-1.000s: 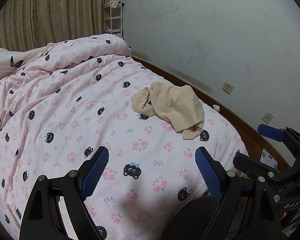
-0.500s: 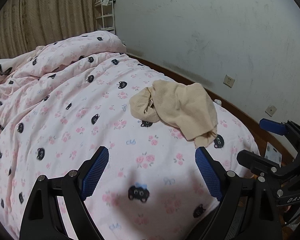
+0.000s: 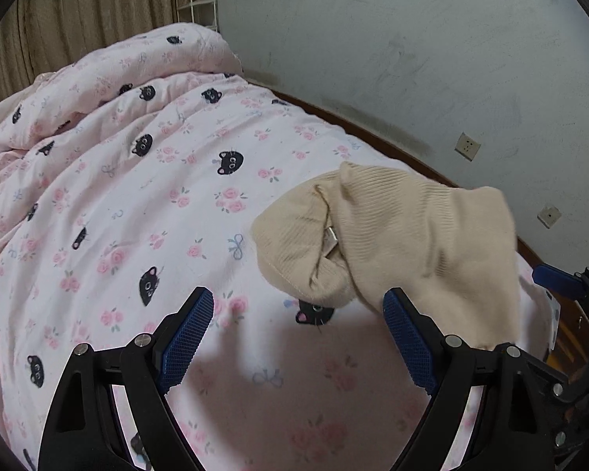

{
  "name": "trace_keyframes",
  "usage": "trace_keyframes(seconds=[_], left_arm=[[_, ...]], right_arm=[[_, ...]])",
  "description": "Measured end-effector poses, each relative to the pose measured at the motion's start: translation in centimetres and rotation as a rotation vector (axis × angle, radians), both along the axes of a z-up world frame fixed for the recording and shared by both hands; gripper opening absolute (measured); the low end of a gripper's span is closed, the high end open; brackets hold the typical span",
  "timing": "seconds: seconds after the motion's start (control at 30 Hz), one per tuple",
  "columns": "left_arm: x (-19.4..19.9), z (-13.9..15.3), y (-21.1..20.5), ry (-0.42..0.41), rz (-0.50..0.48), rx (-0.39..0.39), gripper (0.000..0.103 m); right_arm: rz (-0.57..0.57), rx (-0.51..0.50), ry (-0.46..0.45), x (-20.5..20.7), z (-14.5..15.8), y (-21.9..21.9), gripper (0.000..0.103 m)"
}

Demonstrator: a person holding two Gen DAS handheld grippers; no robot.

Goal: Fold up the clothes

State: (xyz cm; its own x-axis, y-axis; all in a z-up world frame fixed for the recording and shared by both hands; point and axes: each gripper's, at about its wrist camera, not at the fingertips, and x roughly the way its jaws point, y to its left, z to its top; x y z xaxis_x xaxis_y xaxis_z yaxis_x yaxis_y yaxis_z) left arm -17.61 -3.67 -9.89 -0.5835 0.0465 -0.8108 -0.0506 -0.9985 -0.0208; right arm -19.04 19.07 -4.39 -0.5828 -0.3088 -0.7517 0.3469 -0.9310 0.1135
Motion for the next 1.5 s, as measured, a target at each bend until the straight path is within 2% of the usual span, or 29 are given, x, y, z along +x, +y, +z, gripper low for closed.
trace_keyframes(seconds=[0.23, 0.27, 0.3, 0.33, 0.43, 0.5, 0.57, 0.6, 0.67, 0.8, 0.93, 1.17, 1.3, 1.5], left_arm=[[-1.3, -1.7, -0.1, -0.013, -0.003, 0.049, 0.085], [-1.5, -1.9, -0.1, -0.013, -0.003, 0.06, 0.085], [-1.6, -2.1, -0.1, -0.012, -0.004, 0.07, 0.085], [-1.7, -2.2, -0.2, -0.012, -0.004, 0.081, 0.085], [-1.9, -2.6, -0.1, -0.005, -0.012, 0.1, 0.084], [-1.7, -2.5, 0.4, 0.01, -0.03, 0.092, 0.067], [-1.4, -2.2, 1.2, 0.017, -0.063, 0.092, 0.035], [-1.1, -2.0, 1.6, 0.021, -0.08, 0.092, 0.029], [-0.7, -1.6, 2.3, 0.031, -0.097, 0.07, 0.007], [0.4, -0.4, 2.0, 0.061, -0.099, 0.086, 0.006], [1.9, 1.6, 1.0, 0.103, -0.086, 0.124, 0.006], [7.3, 6.1, -2.3, 0.2, -0.013, 0.162, 0.006], [12.0, 7.9, -5.6, 0.236, 0.079, 0.169, 0.006], [21.3, 10.1, -12.1, 0.254, 0.252, 0.116, 0.006]], right_arm=[[-0.009, -0.012, -0.012, -1.9, -1.3, -0.4, 0.101], [-0.007, -0.013, -0.016, -2.1, -1.4, -0.4, 0.098], [0.0, -0.014, -0.025, -2.4, -1.6, -0.5, 0.088], [0.01, -0.013, -0.036, -2.6, -1.8, -0.6, 0.083], [0.022, 0.012, -0.027, -2.7, -2.0, -0.9, 0.075], [0.042, 0.009, -0.033, -2.7, -2.0, -1.1, 0.054], [0.053, 0.004, -0.04, -2.6, -2.0, -1.2, 0.047], [0.054, 0.005, -0.039, -2.5, -1.9, -1.3, 0.042], [0.061, 0.005, -0.036, -2.1, -1.7, -1.4, 0.036], [0.068, 0.005, -0.019, -1.1, -0.7, -1.3, 0.028], [0.084, -0.018, 0.011, 0.5, 1.0, -1.1, 0.026], [0.152, -0.068, 0.059, 3.8, 4.7, -2.0, 0.025], [0.255, -0.114, 0.056, 6.7, 6.6, -5.1, 0.025], [0.454, -0.154, 0.014, 12.9, 7.4, -12.8, 0.025]])
